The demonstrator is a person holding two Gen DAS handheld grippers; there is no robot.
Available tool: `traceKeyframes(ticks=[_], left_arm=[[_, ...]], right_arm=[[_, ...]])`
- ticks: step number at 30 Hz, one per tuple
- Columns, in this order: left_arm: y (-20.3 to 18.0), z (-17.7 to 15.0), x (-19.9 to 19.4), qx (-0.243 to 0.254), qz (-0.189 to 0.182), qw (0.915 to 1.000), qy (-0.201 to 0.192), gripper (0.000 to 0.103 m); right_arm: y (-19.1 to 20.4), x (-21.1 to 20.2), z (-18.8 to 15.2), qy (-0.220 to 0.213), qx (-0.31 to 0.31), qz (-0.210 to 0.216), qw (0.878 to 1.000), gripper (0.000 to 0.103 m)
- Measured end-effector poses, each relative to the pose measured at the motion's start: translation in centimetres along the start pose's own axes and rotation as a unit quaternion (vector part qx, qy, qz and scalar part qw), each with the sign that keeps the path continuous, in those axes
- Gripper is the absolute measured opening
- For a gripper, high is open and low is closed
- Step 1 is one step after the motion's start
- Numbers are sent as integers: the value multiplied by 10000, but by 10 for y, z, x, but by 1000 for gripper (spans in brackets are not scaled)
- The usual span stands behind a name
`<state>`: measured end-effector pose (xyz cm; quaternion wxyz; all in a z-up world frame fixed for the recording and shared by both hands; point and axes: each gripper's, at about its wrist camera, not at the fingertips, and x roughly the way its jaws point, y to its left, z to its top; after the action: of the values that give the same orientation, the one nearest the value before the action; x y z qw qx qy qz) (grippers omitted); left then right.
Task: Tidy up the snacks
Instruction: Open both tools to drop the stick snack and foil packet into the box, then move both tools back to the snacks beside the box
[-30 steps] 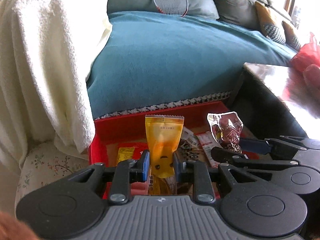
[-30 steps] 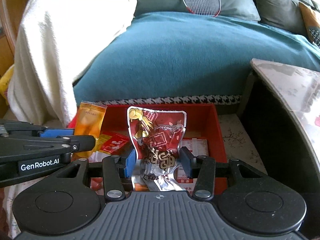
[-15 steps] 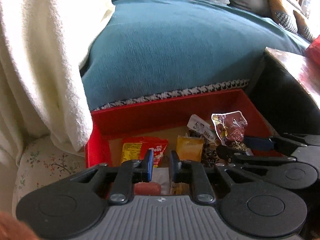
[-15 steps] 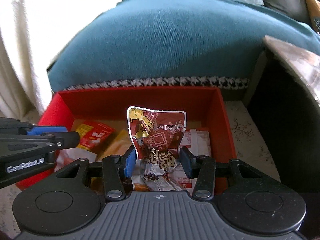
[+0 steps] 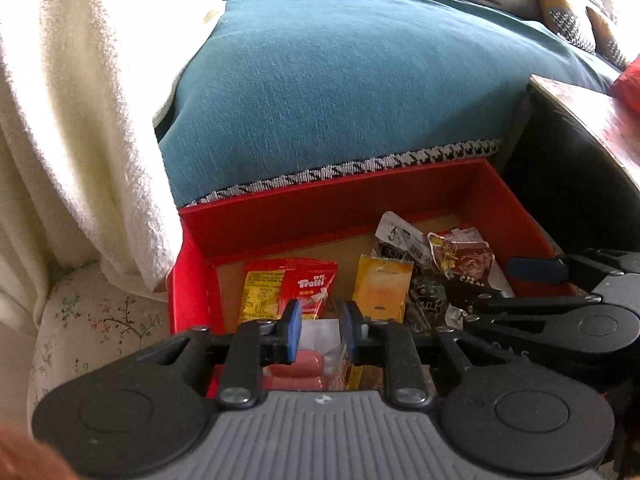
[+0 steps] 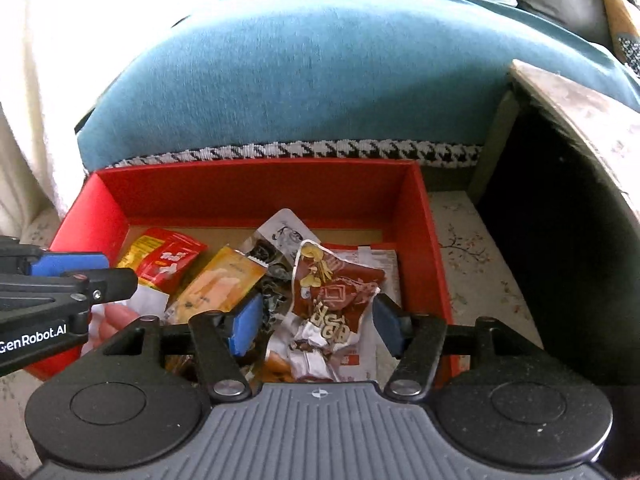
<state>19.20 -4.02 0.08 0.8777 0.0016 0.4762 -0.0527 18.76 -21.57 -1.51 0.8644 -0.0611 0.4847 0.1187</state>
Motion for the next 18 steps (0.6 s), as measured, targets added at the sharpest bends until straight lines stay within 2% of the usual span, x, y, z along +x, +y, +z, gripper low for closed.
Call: traceKeyframes(ticks=[18], left_arm=[[-18,-9,-26,184,-160,9996,-107,27]], right_arm=[[-5,-46,-12,-276,-117,-33,9995,73]])
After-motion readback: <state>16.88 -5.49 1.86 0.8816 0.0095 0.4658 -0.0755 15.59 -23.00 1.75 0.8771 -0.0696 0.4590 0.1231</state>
